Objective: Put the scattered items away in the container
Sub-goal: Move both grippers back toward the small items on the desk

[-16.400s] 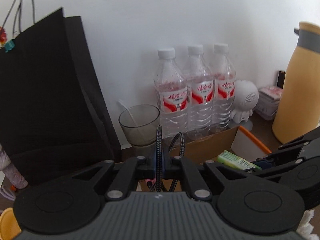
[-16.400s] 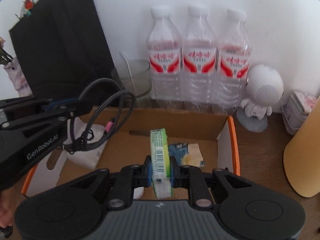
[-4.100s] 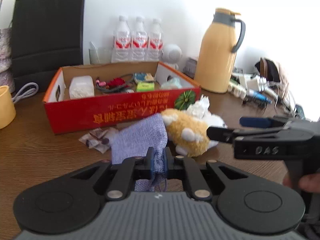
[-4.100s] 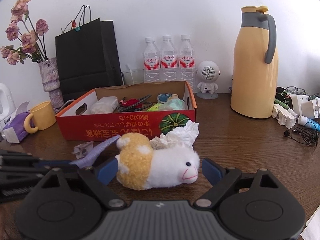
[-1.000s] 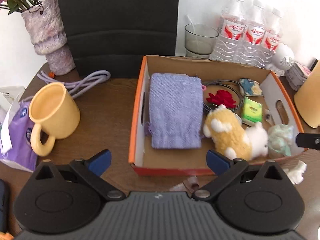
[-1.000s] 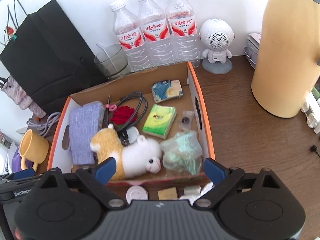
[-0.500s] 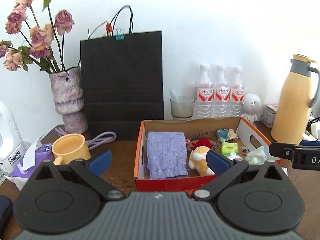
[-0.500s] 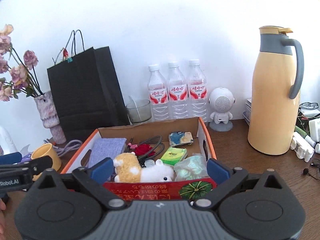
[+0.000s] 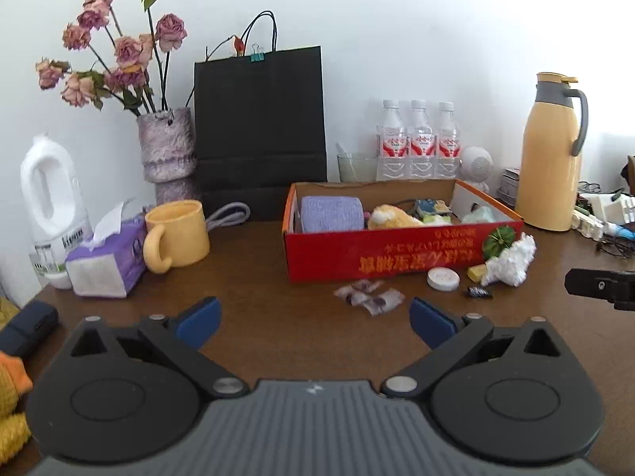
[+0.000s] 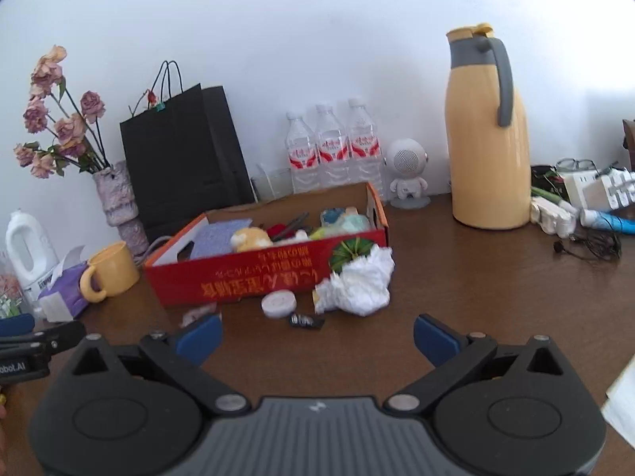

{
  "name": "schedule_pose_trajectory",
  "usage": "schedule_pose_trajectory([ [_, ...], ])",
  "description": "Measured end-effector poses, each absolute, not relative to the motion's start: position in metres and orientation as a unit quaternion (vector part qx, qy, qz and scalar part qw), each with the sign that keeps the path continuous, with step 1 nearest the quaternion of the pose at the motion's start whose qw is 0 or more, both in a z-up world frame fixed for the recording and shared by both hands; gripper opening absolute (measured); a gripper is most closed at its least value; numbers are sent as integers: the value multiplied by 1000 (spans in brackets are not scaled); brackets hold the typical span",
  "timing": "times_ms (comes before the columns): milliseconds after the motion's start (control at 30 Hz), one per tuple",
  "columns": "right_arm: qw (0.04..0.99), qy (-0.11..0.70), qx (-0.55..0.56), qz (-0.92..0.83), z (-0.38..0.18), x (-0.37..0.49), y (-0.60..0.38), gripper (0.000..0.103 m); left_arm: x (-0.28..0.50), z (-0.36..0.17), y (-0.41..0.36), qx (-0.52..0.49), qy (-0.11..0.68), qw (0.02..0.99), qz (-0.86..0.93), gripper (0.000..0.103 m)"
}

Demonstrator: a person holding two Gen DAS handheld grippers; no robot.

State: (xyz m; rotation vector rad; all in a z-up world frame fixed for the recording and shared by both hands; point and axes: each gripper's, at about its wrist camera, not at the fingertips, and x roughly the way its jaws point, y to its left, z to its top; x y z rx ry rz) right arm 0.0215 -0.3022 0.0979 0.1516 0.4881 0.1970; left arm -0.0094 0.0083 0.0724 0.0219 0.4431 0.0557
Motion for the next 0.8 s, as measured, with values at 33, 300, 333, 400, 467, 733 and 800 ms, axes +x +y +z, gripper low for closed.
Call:
schedule_pose_trajectory([
  [33, 962, 247, 74, 92, 94, 10, -306, 103, -20, 67, 9, 5, 227, 974, 20, 103],
  [300, 962, 254, 67, 75, 85, -28, -321, 103, -26, 51, 21, -13, 264, 964, -28, 103],
  [333, 961, 256, 69, 76, 86, -24, -320, 103, -19, 51, 21, -12, 267, 963, -31, 103],
  [400, 960, 258, 69, 84, 88, -14, -315, 101, -3, 52, 20, -9, 268, 963, -30, 102],
  [467, 956, 266, 65, 103, 90, -1, -307, 93, 11, 53, 23, -7, 265, 964, -26, 101],
  [733, 928, 313, -7, 203, 81, 73, -225, 71, 52, 48, 56, -30, 273, 962, 8, 100],
  [800, 920, 318, -39, 224, 75, 96, -200, 66, 59, 46, 63, -34, 276, 960, 11, 99],
])
